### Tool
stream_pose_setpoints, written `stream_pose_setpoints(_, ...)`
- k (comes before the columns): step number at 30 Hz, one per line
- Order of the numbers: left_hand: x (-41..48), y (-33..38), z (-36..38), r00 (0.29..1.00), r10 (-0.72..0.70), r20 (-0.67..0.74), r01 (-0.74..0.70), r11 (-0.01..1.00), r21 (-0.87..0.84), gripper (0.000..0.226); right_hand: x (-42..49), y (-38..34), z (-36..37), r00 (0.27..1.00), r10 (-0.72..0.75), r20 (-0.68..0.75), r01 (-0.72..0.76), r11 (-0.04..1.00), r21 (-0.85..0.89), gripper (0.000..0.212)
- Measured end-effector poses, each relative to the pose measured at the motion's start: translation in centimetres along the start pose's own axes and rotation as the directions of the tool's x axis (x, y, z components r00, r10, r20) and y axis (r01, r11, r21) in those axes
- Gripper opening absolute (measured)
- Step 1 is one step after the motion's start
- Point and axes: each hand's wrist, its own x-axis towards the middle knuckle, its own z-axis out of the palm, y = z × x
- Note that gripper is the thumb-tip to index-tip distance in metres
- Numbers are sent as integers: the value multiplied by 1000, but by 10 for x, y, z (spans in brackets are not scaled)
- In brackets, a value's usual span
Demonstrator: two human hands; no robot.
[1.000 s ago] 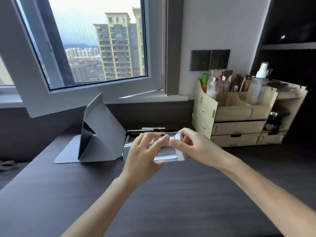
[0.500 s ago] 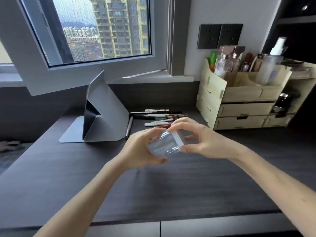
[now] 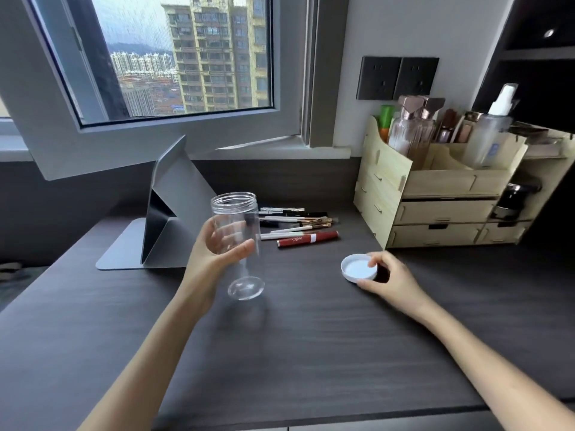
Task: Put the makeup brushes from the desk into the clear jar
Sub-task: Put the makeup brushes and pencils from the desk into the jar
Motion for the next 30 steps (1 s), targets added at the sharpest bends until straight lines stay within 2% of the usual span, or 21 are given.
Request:
stream_pose_setpoints(3,2,-10,0,997,33,-65,-34,999,-18,59,5,-1,-1,997,6,73,11,974,-228,30)
stream_pose_setpoints(6,5,-16,-3,993,43,-106,-43,999,2,63,25,-19,8,977,-215,3,195,883,-427,33)
stream_pose_setpoints(8,8,-19,-7,990,59,-127,-55,998,36,69,47,-32,22,948,-318,-32,256,816,-518,30)
stream_pose_setpoints(12,9,-24,-11,984,90,-154,-72,990,120,71,99,-38,42,991,-128,30,107,656,-747,36)
stream_pose_setpoints(14,7,-27,-10,983,117,-139,-93,981,173,71,113,-34,43,994,-69,84,109,600,-793,38)
stream_pose_setpoints(16,6,-28,-7,982,149,-117,-120,966,230,73,119,-28,44,990,-83,115,142,592,-793,33)
stream_pose_setpoints(18,6,-28,-4,972,208,-112,-170,945,280,76,118,-24,44,984,-125,125,176,618,-766,27)
stream_pose_setpoints(20,6,-27,-1,950,287,-120,-232,911,341,77,111,-24,43,974,-186,132,225,692,-686,21)
stream_pose_setpoints(22,5,-26,-2,925,360,-124,-286,872,398,73,97,-32,38,961,-263,80,265,811,-522,12)
stream_pose_setpoints(24,3,-26,-4,898,423,-125,-316,814,487,71,80,-44,27,946,-321,-31,292,894,-340,5)
stream_pose_setpoints(27,2,-26,-9,861,486,-153,-291,715,636,72,49,-64,3,923,-334,-189,314,941,-125,13)
stream_pose_setpoints(30,2,-26,-9,832,544,-113,-304,615,728,72,20,-88,-14,910,-344,-233,377,919,116,29)
